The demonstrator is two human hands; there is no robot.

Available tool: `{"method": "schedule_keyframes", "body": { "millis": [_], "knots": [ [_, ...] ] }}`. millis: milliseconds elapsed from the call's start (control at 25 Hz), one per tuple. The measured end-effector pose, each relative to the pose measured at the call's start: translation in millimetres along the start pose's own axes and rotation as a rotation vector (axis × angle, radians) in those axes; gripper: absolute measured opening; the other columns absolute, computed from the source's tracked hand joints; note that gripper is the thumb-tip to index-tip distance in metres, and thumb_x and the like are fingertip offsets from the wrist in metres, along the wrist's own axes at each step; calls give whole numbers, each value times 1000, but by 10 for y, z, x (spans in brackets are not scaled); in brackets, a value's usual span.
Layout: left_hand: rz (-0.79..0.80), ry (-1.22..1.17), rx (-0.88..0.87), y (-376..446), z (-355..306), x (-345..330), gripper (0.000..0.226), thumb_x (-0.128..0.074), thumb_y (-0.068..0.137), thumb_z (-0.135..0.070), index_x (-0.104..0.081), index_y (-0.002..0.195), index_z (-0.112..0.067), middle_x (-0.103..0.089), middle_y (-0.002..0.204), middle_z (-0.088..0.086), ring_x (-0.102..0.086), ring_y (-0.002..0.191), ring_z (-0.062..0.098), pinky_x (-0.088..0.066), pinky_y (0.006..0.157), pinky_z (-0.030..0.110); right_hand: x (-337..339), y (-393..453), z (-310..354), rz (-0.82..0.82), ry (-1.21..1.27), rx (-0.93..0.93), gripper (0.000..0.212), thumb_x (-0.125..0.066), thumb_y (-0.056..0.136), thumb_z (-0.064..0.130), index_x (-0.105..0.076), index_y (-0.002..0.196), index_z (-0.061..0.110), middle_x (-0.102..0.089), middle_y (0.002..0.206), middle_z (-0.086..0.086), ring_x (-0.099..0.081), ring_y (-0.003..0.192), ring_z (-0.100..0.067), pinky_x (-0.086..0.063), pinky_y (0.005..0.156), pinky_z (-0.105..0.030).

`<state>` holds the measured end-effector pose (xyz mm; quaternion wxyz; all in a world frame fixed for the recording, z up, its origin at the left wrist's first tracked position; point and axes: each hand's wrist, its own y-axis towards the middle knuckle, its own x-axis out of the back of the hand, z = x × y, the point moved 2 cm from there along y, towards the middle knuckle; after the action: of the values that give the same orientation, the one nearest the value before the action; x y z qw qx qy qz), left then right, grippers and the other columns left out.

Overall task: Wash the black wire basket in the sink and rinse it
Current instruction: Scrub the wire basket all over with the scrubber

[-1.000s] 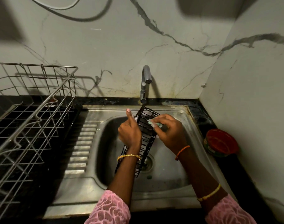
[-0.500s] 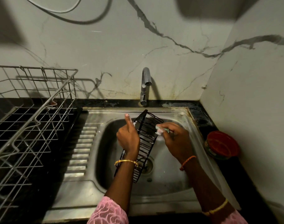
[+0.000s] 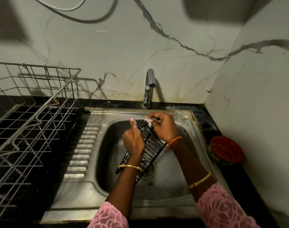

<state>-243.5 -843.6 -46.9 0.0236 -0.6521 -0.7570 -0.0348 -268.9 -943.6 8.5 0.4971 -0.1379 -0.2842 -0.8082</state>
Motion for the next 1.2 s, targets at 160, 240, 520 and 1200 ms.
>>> {"method": "schedule_keyframes", "body": {
  "millis": [160,240,520,1200],
  "knots": [
    [-9,-2,90,11,2,45,69,-26,97,-55,-50,46,-17,-50,49,-1,-48,51,17,-35,56,31,-140,-279,173,114,-50,299,29,-53,80,-11,-71,95,6,-66,98,-6,-59,94,-11,-46,88,-17],
    [1,-11,77,-5,-17,60,67,-26,96,-56,-44,45,-18,-45,47,-2,-42,47,15,-31,52,29,-80,-176,119,114,-78,254,31,-51,80,-13,-71,95,5,-66,100,-6,-59,96,-12,-46,89,-17],
    [23,-48,45,-20,-26,100,58,-49,94,-47,-30,45,-21,-29,43,-8,-24,38,5,-20,47,25,7,91,1,106,30,-88,21,-53,86,-8,-68,99,0,-69,105,-10,-59,94,-9,-42,73,2],
    [24,-221,-29,28,56,154,60,-52,96,-27,-28,42,-20,-25,32,-11,-20,33,2,-16,39,20,-55,-33,-56,1,-87,45,29,-51,82,-14,-70,97,2,-61,97,-3,-56,89,-6,-43,86,-7]
  ]
}}
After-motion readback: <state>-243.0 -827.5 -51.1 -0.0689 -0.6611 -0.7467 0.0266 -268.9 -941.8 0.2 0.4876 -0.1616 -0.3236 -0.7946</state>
